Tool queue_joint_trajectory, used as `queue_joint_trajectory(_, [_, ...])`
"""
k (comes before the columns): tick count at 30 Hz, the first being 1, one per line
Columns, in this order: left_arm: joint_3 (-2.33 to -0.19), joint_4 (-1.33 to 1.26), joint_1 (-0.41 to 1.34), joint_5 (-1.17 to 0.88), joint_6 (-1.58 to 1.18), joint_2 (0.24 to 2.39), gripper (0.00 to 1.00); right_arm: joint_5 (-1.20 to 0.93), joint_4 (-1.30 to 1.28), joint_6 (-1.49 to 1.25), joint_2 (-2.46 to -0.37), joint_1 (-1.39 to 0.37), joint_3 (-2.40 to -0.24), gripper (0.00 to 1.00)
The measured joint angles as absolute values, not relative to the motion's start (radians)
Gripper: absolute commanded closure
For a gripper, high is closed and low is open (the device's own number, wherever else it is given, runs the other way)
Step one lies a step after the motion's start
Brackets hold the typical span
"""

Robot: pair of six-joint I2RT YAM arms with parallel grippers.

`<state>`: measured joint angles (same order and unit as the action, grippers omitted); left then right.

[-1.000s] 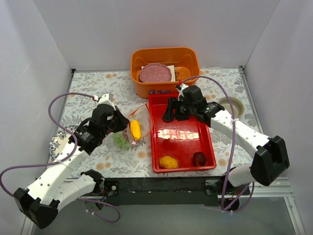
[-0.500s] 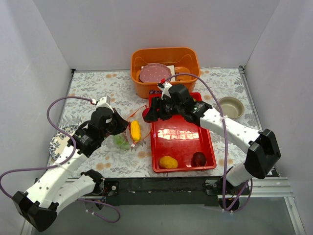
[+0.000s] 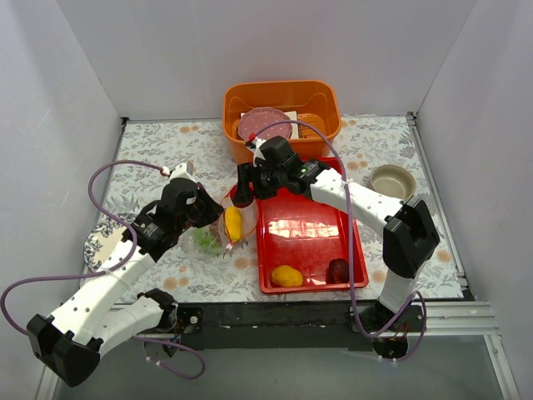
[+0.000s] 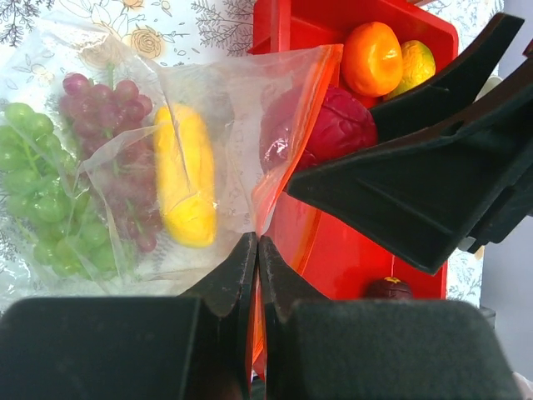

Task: Place the food in the zip-top bag and seal the zipper
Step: Place the fake fruit in the zipper food storage bag.

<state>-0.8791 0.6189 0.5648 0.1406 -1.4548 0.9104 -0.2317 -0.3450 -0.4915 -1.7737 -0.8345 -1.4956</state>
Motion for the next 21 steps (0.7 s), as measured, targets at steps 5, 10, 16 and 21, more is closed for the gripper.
queue_joint_trajectory(5, [-0.894,0.617,0.565,0.140,-1.451,0.921,1.00,-0.196,-0.358,-0.472,-1.732,-0.834,-1.465,0.23])
queue_joint_trajectory(10, [-0.914,0.617,0.565,0.134,-1.443,0.928,1.00,-0.192,-0.348,-0.468,-1.652,-0.834,-1.427,0.21])
queue_joint_trajectory(16, [-0.916,0.612,0.565,0.131,-1.443,0.928,1.00,-0.274,-0.335,-0.471,-1.670,-0.834,-1.437,0.25])
queue_joint_trajectory(21, [-0.934,0.622,0.565,0.150,-1.448,0.929,1.00,-0.208,-0.353,-0.474,-1.669,-0.841,-1.409,0.18])
